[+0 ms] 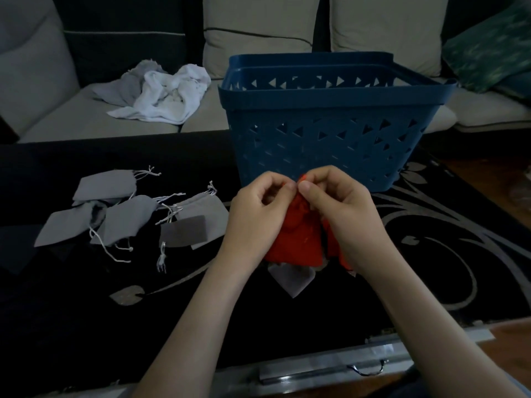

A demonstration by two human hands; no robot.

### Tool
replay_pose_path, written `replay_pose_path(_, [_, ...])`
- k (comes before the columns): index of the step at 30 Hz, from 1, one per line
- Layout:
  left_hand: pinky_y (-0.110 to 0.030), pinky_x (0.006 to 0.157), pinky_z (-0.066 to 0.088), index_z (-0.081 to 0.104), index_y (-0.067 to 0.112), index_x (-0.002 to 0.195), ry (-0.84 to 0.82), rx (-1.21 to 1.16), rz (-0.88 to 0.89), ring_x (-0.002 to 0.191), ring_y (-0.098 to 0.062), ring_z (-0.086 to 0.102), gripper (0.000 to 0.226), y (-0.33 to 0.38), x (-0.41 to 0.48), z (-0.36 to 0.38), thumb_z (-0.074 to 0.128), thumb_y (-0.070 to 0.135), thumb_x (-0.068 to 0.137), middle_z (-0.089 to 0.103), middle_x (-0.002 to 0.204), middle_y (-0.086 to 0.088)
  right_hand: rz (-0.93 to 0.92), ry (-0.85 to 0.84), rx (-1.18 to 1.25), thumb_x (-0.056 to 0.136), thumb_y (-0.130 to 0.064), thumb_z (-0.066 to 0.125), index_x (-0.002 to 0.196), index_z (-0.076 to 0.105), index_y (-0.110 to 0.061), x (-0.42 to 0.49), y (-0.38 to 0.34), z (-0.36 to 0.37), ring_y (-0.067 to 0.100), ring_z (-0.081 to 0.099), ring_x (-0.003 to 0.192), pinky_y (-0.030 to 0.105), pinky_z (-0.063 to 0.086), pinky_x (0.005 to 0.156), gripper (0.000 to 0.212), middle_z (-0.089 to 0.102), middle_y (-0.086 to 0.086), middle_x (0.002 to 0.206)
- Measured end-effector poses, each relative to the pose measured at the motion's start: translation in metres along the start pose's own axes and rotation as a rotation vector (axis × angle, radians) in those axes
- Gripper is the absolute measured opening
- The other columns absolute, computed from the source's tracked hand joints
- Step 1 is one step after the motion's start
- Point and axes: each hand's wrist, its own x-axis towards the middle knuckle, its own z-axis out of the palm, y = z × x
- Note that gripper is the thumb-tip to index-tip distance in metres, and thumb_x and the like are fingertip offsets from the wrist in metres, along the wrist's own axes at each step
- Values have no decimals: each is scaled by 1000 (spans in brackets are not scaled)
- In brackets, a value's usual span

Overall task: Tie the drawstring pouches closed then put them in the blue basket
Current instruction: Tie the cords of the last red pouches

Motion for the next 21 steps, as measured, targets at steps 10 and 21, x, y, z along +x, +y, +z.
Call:
replay_pose_path(10, [-14, 71, 43, 71, 26, 81, -219, -89, -66, 80, -2, 61, 21, 4, -2, -8, 56, 19, 94, 68, 82, 9, -22, 6, -113, 86, -11, 66, 85, 66, -18, 0, 2, -7, 19, 47, 66, 30, 41, 64, 8, 48, 10, 69])
replay_pose_path(21, [-21, 70, 47, 67, 17, 73, -366, 100, -83, 69, -3, 60, 9, -2, 1, -10, 73, 17, 79, 66, 72, 4, -6, -95, -259, 85, -10, 64, 77, 61, -14, -7, -1, -9, 3, 44, 57, 16, 37, 55, 10, 49, -6, 60])
